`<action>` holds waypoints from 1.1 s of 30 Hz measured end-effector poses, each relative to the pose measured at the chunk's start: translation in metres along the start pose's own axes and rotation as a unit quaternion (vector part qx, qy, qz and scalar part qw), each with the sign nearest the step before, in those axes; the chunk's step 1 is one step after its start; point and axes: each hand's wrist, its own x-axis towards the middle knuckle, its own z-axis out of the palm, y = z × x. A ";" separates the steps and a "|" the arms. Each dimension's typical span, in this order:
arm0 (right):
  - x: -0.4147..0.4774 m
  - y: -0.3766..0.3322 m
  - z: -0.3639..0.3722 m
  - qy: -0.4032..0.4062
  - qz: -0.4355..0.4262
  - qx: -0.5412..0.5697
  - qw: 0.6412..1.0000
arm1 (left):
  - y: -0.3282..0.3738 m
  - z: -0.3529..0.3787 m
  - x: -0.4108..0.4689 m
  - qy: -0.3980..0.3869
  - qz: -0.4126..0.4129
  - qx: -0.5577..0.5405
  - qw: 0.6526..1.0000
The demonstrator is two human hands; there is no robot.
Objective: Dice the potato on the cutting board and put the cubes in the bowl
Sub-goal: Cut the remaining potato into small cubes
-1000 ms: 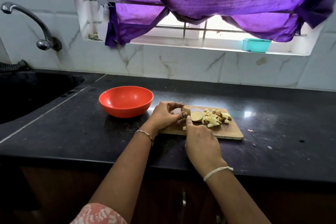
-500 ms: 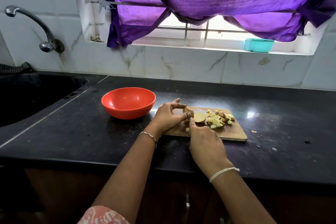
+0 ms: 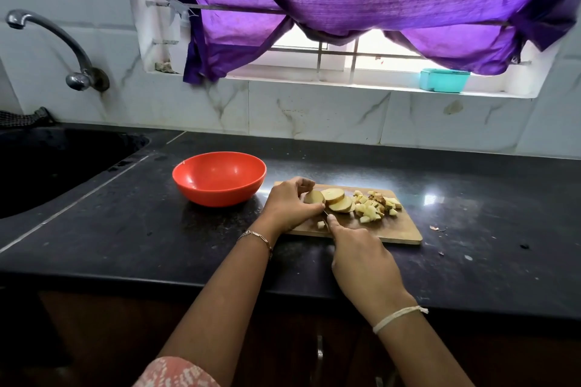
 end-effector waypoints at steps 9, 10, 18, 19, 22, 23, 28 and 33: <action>-0.005 0.025 -0.014 0.040 0.020 0.063 0.997 | -0.004 -0.004 0.008 0.000 0.015 0.137 0.990; -0.003 0.028 -0.015 0.041 0.020 0.067 0.997 | -0.004 -0.006 0.011 -0.009 0.015 0.149 0.989; 0.010 0.044 -0.004 0.091 0.059 0.093 0.990 | -0.006 -0.012 0.031 -0.054 0.015 0.178 0.982; 0.012 0.047 -0.002 0.100 0.069 0.111 0.986 | -0.002 -0.011 0.032 -0.066 0.024 0.168 0.983; 0.020 0.057 0.006 0.126 0.083 0.146 0.978 | 0.013 -0.006 0.029 -0.113 0.051 0.123 0.985; 0.022 0.060 0.009 0.131 0.083 0.157 0.975 | 0.018 -0.003 0.028 -0.137 0.058 0.121 0.981; 0.026 0.068 0.013 0.135 0.089 0.180 0.970 | 0.034 0.005 0.029 -0.221 0.086 0.166 0.957; 0.027 0.070 0.012 0.139 0.092 0.217 0.962 | 0.034 0.001 0.032 -0.211 0.091 0.186 0.955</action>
